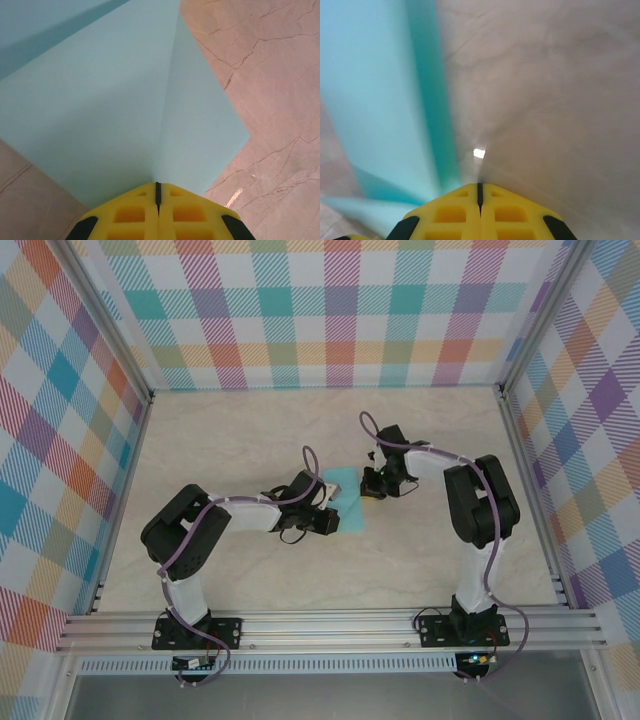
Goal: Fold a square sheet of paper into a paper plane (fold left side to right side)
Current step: Fold the triangle a second time at the center of the table.
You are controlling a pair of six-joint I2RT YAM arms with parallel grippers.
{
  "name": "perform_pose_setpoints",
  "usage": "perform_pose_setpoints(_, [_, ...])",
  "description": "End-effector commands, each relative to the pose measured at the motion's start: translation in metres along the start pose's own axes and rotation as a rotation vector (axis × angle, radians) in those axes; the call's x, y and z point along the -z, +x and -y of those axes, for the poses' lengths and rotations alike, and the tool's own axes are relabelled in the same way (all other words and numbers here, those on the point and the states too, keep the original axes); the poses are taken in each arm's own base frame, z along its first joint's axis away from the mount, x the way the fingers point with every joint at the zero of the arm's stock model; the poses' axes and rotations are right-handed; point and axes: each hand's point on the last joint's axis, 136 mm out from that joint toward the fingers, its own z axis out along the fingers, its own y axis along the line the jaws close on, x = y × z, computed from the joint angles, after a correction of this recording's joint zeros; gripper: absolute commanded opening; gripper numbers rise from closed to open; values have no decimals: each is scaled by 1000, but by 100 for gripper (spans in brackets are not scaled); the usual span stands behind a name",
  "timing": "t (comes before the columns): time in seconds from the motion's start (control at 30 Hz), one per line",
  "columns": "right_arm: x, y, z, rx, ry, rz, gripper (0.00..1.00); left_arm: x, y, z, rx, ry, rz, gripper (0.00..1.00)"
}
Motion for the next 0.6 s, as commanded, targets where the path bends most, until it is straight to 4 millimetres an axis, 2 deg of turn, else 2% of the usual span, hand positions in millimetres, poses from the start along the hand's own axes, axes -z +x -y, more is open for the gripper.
perform_pose_setpoints(0.0, [26,-9,1,20,23,57,0,0,44,-24,69,-79,-134,0])
perform_pose_setpoints(0.13, [29,10,-26,34,-87,37,0,1,41,-23,65,-77,-127,0])
perform_pose_setpoints(0.27, [20,31,-60,39,-225,4,0,1,40,-22,63,-76,-126,0])
perform_pose_setpoints(0.37, [11,36,-76,53,-266,-16,0,1,39,-22,64,-73,-126,0])
perform_pose_setpoints(0.5, [-3,32,-81,53,-272,-42,0,2,39,-21,63,-70,-125,0])
perform_pose_setpoints(0.57, [-12,30,-74,42,-233,-51,0,2,39,-21,63,-71,-124,0])
